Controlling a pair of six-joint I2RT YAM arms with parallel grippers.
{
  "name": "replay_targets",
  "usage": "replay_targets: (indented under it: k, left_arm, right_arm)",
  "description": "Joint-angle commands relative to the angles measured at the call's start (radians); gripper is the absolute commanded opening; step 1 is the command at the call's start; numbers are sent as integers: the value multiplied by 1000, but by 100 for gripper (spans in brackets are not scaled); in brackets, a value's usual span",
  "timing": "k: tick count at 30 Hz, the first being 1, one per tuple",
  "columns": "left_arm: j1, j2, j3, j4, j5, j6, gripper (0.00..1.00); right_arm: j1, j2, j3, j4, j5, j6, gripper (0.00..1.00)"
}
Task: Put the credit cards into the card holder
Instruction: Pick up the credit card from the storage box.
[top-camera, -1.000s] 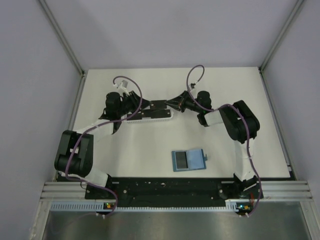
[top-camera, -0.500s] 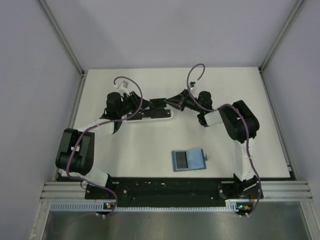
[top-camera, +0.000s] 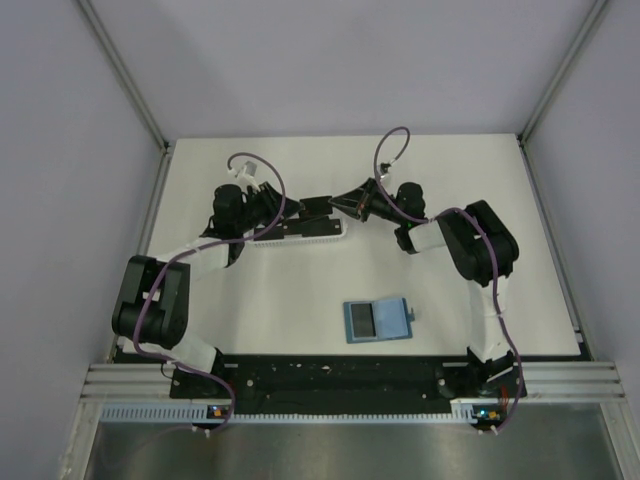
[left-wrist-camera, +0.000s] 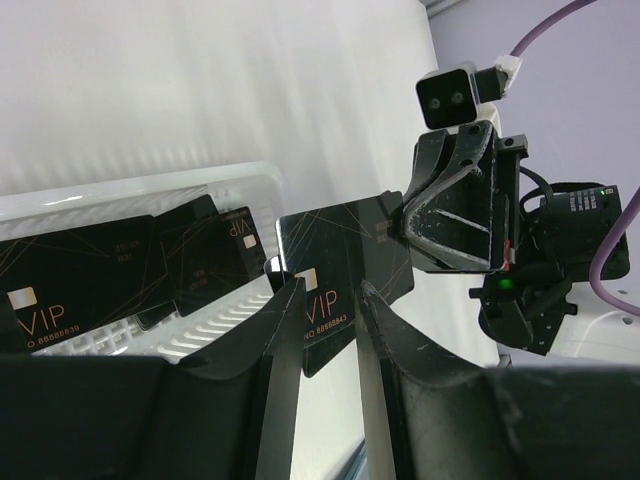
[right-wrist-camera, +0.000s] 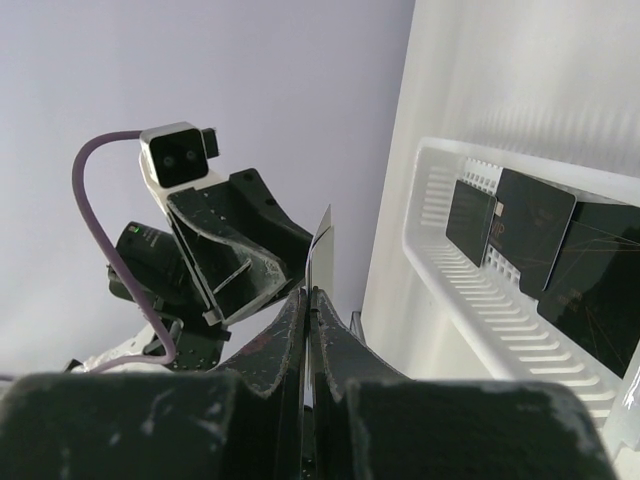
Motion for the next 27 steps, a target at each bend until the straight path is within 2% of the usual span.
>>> replay_targets:
  k: [1,27]
  left_arm:
    - [-3,-8,27,43,-12,10,33]
    - [-3,-8,27,41,-26,12,33]
  right_arm:
    - [2,12,12,98,-12,7,0]
    - [2,9,3,134,-23,25,0]
